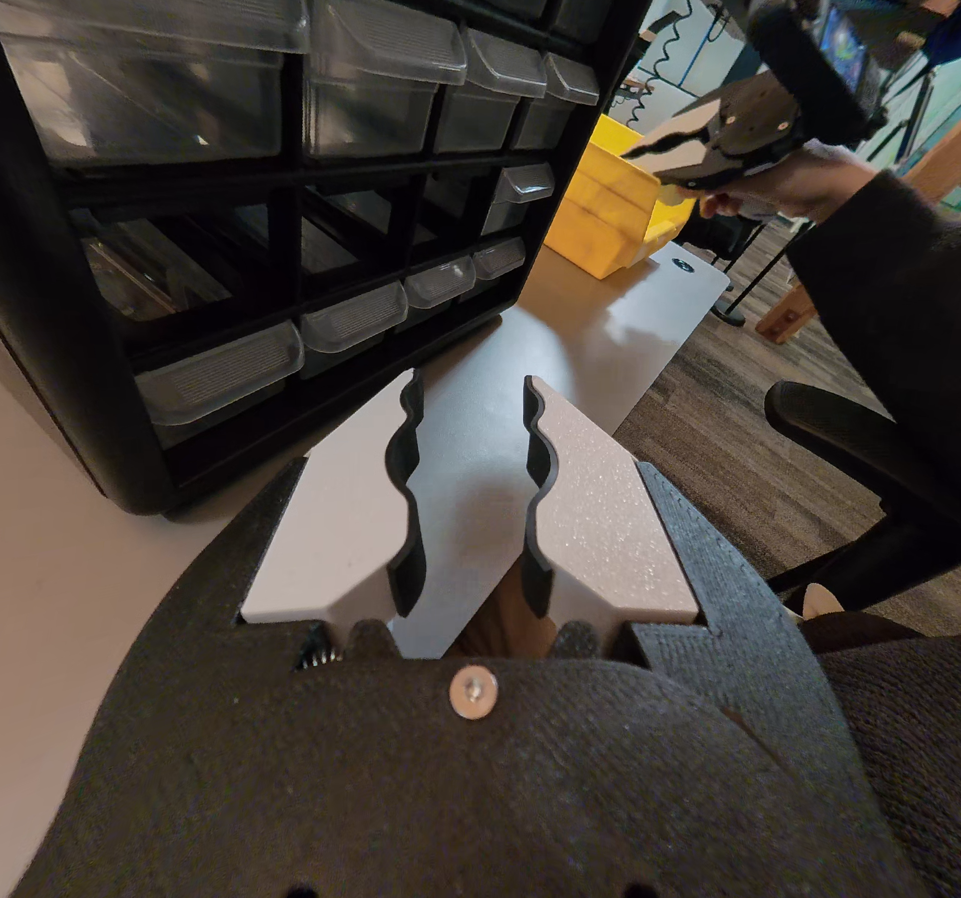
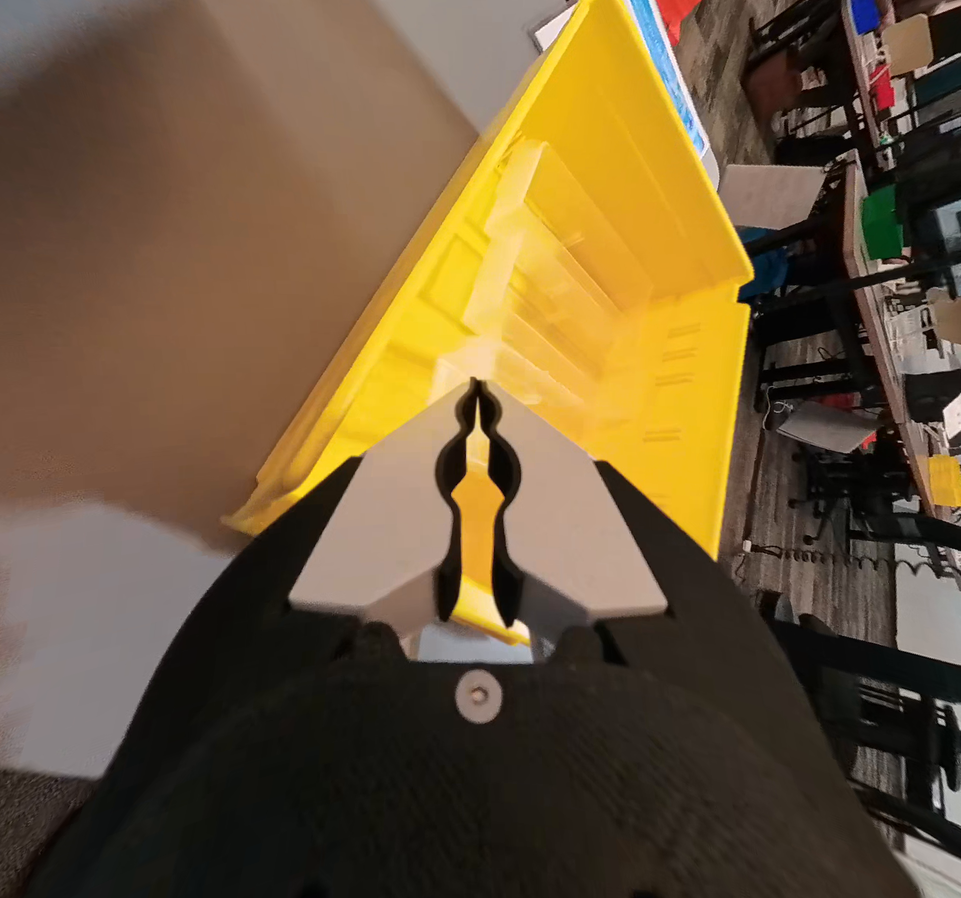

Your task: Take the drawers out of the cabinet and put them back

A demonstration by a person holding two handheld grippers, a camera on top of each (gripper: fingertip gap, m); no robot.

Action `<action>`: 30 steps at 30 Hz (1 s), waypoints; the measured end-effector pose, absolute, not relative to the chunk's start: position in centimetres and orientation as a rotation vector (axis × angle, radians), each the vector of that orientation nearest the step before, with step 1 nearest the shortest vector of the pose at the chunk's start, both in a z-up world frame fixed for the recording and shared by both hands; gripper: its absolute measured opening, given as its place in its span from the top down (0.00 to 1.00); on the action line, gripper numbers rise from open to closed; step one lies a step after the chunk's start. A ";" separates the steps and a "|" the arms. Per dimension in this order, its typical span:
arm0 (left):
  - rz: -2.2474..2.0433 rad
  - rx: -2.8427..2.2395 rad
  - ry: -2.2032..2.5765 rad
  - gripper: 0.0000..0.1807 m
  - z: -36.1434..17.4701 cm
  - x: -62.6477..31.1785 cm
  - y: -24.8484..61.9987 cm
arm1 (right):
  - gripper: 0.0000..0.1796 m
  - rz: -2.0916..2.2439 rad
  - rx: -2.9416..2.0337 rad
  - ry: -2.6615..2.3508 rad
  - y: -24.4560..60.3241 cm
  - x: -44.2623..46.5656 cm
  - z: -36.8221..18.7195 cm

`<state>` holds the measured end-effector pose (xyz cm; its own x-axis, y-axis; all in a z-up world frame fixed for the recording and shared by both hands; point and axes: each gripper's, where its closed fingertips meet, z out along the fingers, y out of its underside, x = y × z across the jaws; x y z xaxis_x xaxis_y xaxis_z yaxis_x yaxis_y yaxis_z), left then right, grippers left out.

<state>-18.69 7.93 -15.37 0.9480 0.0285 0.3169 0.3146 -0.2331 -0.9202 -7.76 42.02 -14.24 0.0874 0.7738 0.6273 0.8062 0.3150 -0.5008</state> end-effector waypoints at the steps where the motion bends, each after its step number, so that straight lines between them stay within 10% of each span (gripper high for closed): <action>1: -0.271 -1.793 -0.255 0.80 -15.4 -18.7 7.9 | 1.00 -0.058 -1.453 -1.659 42.4 -7.8 -14.6; 30: -0.247 -1.798 -0.304 0.80 -15.7 -19.4 6.8 | 1.00 0.165 -2.257 -1.405 45.9 -3.0 -19.4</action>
